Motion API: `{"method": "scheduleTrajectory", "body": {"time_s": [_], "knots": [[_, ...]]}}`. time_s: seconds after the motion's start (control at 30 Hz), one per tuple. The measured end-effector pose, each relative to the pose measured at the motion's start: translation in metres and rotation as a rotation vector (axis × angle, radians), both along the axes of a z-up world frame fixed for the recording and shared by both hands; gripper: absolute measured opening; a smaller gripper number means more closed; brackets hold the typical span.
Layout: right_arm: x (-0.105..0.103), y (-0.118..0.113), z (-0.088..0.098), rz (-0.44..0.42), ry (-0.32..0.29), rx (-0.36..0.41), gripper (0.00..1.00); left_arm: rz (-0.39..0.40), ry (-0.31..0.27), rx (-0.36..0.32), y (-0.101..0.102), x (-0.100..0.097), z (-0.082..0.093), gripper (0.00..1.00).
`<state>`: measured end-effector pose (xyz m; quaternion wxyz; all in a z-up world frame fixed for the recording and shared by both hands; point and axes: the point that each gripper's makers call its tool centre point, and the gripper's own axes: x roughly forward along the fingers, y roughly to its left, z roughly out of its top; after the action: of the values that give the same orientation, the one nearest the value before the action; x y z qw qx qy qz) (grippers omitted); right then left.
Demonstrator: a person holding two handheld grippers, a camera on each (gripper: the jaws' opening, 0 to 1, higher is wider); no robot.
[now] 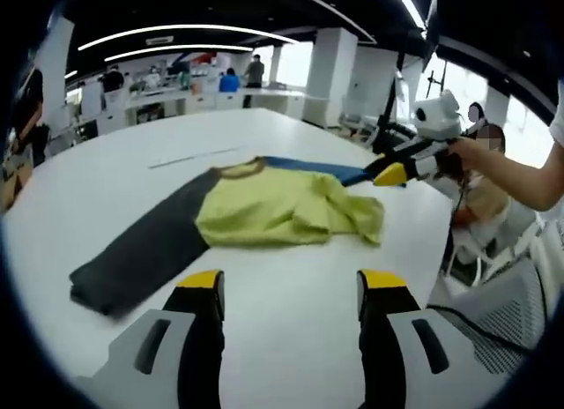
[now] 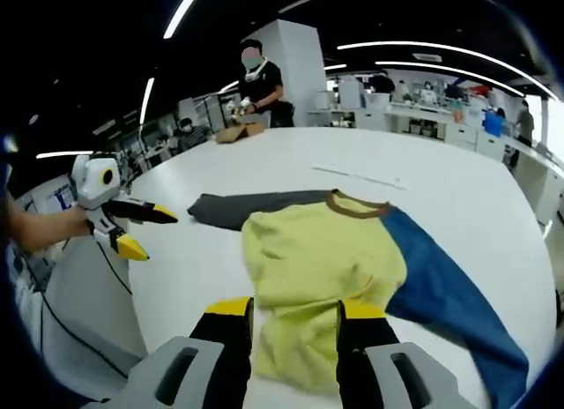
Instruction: Fold the garment on the visible template until the final outline fits inside the template.
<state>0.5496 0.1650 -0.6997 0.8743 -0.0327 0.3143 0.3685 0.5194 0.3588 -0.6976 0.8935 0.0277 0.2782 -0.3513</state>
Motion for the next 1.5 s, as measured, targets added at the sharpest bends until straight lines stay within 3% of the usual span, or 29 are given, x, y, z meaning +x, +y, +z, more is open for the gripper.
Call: {"method": "scheduleTrajectory", "body": {"time_s": [0.57,0.77,0.9,1.0,1.13,1.5], "knots": [[-0.05,0.015,-0.029,0.037,0.093,0.03,0.3,-0.009,-0.001,0.003,-0.037,0.036,-0.015,0.48],[-0.064,0.017,-0.048,0.036,0.111,-0.017,0.26,0.015,0.028,-0.035,-0.054,0.05,-0.025,0.45],[-0.064,0.016,-0.056,0.001,0.11,-0.023,0.24,0.008,0.039,-0.042,-0.066,0.056,-0.029,0.43],[-0.06,0.011,-0.064,-0.032,0.097,-0.068,0.23,0.006,0.047,-0.047,-0.073,0.061,-0.032,0.42],[-0.055,0.011,-0.066,-0.082,0.095,-0.042,0.21,0.003,0.062,-0.051,-0.081,0.067,-0.037,0.39],[-0.044,0.006,-0.073,-0.206,0.061,-0.067,0.15,0.027,0.13,-0.051,-0.101,0.081,-0.058,0.31]]}}
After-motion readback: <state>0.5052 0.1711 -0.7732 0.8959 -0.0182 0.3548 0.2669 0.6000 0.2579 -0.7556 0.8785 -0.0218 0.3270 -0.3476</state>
